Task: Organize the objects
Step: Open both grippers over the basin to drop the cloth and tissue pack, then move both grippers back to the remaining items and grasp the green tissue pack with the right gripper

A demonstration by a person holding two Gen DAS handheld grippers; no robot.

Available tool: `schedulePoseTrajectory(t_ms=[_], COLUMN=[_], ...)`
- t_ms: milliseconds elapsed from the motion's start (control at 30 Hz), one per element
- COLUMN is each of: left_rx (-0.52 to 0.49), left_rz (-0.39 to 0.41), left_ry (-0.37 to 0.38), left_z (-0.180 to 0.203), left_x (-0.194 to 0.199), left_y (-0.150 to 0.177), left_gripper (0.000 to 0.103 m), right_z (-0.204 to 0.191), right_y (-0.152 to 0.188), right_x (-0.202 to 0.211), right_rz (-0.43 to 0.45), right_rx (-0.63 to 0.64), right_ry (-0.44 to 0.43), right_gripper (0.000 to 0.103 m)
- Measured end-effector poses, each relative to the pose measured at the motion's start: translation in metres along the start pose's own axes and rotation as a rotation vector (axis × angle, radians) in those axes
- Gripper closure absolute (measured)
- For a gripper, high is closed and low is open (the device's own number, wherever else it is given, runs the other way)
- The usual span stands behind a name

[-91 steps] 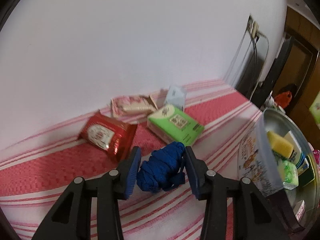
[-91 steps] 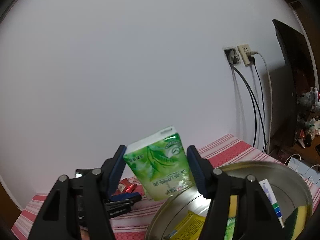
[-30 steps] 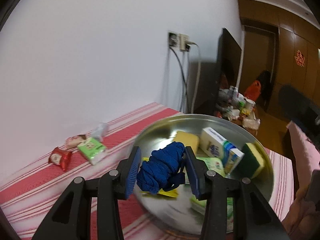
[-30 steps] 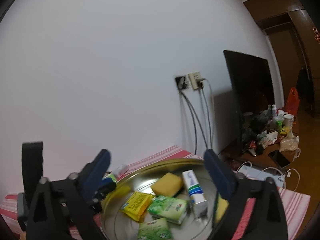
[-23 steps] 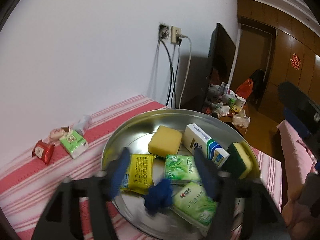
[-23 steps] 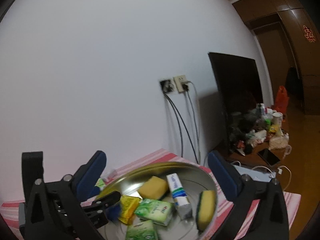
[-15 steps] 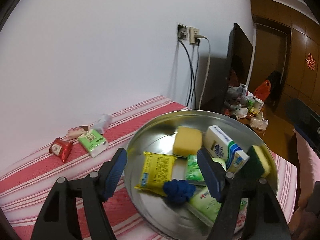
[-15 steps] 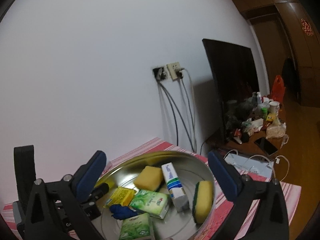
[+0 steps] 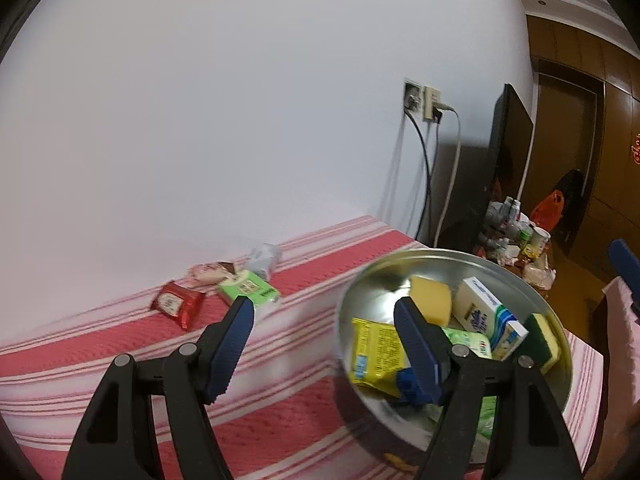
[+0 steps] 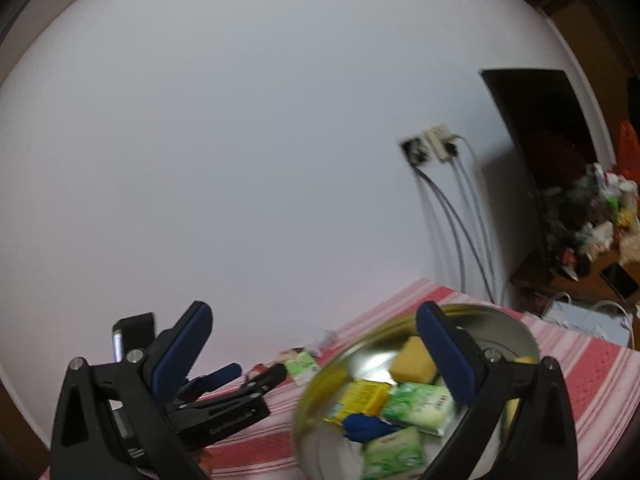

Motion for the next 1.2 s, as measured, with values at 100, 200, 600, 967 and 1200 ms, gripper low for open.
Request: schedulePoseTrajectory(t_ms=[100, 200, 600, 967, 1200], left_rx=[0.006, 0.015, 0.178, 0.247, 0.256], left_rz=[0.009, 0.007, -0.021, -0.144, -0.167], left_ry=[-0.028, -0.096, -0.327, -0.440, -0.483], left_z=[-0.014, -0.036, -0.148, -0.193, -0.203], left_x=[0.005, 0.008, 0.003, -0.022, -0.030], left_y=[-0.001, 0.000, 0.025, 0.062, 0.070], left_gripper=[0.029, 0.029, 0.029, 0.028, 0.028], right_z=[-0.021, -0.035, -0.075, -0.084, -0.088], right_y=[0.005, 0.009, 0.045, 0.092, 0.123], right_x=[-0.004, -0.016, -0.075, -0.172, -0.216], right_rz=[-0.004, -0.032, -0.096, -0.258, -0.271], right_rx=[0.042, 0.037, 0.105, 0.173, 0.259], right_ry=[-0.032, -0.069, -0.018, 0.105, 0.186], right_gripper=[0.000, 0.000, 0.000, 0.000, 0.000])
Point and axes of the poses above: each gripper's, at about its wrist camera, not at the fingertips, and x roughly against the way its jaws point, z to its right, y to its underside, the point moved 4 cm from there along -x, roughly the way its jaws point, and after that the axes turned 11 degrees about -x, right-handed, at the moved point
